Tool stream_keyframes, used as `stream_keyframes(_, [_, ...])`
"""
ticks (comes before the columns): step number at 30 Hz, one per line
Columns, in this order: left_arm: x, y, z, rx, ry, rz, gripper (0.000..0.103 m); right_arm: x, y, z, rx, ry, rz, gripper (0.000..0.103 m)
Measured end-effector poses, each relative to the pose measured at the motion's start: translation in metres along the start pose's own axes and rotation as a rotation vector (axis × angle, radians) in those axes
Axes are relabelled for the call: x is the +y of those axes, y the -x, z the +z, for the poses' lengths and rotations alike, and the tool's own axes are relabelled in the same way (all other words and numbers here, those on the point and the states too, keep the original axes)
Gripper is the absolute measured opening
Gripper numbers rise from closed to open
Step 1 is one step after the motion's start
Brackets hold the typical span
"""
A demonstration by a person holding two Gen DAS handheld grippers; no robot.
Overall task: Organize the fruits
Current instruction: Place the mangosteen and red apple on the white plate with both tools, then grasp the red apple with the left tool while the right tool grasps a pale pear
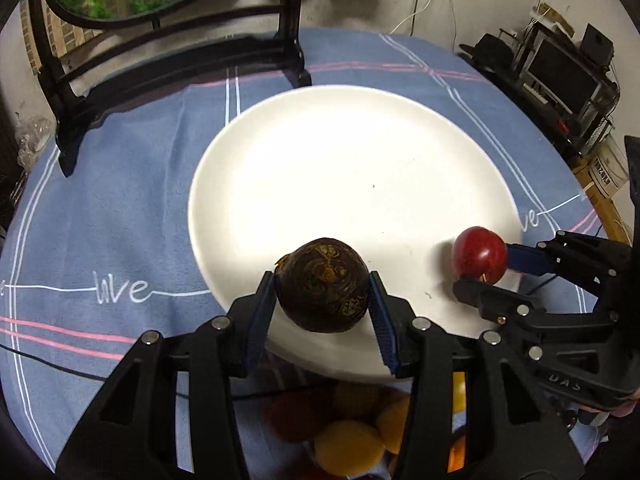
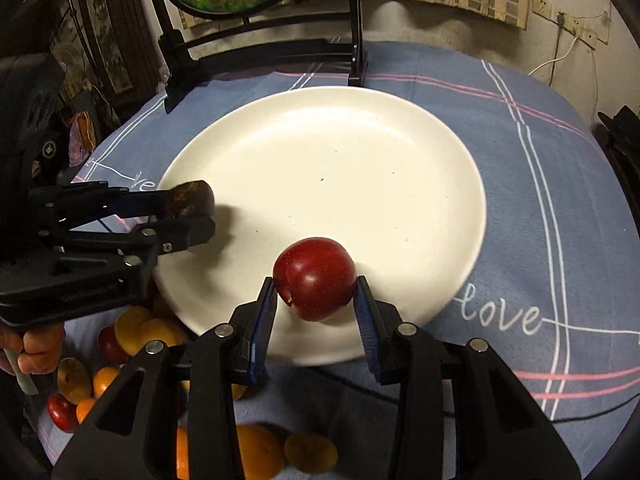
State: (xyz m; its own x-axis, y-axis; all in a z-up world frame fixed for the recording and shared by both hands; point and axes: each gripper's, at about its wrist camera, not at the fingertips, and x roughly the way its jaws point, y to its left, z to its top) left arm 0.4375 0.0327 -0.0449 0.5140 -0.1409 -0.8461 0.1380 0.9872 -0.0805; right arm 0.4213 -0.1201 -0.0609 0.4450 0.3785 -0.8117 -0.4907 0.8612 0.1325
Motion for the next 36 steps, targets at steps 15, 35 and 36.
stream_keyframes(15, [0.002, 0.055, -0.014, -0.103, 0.014, 0.027, 0.088, 0.011, 0.05, -0.01, -0.102, 0.021, -0.074, 0.047])
stream_keyframes(35, [0.02, 0.17, -0.257, -0.291, -0.037, -0.017, 0.096, 0.147, 0.13, -0.203, -0.196, 0.215, 0.078, 0.063])
stream_keyframes(36, [0.019, 0.168, -0.263, -0.289, -0.035, -0.042, 0.096, 0.149, 0.128, -0.204, -0.19, 0.221, 0.074, 0.063])
